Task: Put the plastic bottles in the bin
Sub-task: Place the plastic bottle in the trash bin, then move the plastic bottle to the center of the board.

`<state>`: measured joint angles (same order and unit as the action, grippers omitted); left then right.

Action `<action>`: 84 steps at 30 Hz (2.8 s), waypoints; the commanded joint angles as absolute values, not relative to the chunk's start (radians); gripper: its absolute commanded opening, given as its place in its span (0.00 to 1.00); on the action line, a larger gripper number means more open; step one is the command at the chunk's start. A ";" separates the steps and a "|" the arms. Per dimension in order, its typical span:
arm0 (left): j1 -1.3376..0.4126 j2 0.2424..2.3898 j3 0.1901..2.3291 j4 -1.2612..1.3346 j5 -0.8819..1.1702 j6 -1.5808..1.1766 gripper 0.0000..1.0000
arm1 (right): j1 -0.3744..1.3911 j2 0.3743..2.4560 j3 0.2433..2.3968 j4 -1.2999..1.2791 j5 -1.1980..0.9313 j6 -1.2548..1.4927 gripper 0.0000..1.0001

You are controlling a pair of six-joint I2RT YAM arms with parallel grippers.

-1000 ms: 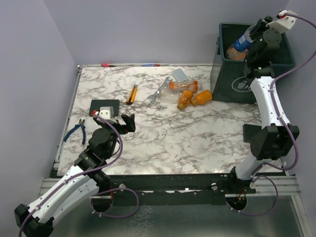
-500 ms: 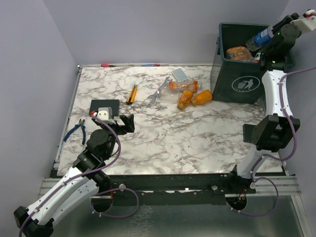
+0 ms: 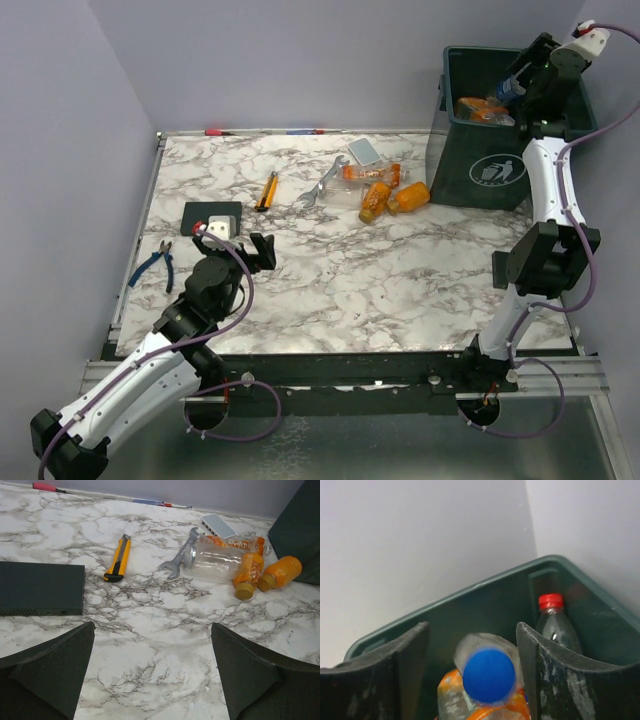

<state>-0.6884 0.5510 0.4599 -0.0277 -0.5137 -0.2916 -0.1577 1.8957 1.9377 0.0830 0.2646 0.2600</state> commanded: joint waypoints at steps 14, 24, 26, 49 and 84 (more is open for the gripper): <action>-0.684 0.521 0.484 -0.029 -0.481 -0.304 0.99 | -0.139 1.704 2.028 0.032 0.074 0.478 0.79; -0.683 0.520 0.481 -0.028 -0.478 -0.308 0.99 | -0.025 1.488 1.829 0.005 -0.171 0.550 0.71; -0.683 0.532 0.483 -0.028 -0.482 -0.310 0.99 | 0.118 1.414 1.735 0.003 -0.154 0.471 0.71; -0.687 1.482 1.018 0.062 -0.064 -0.319 0.99 | 0.498 0.621 0.535 -0.176 0.022 0.737 0.73; -0.581 2.195 1.728 -0.153 -0.158 -0.274 0.98 | 0.500 0.402 0.368 -0.321 -0.015 0.811 0.72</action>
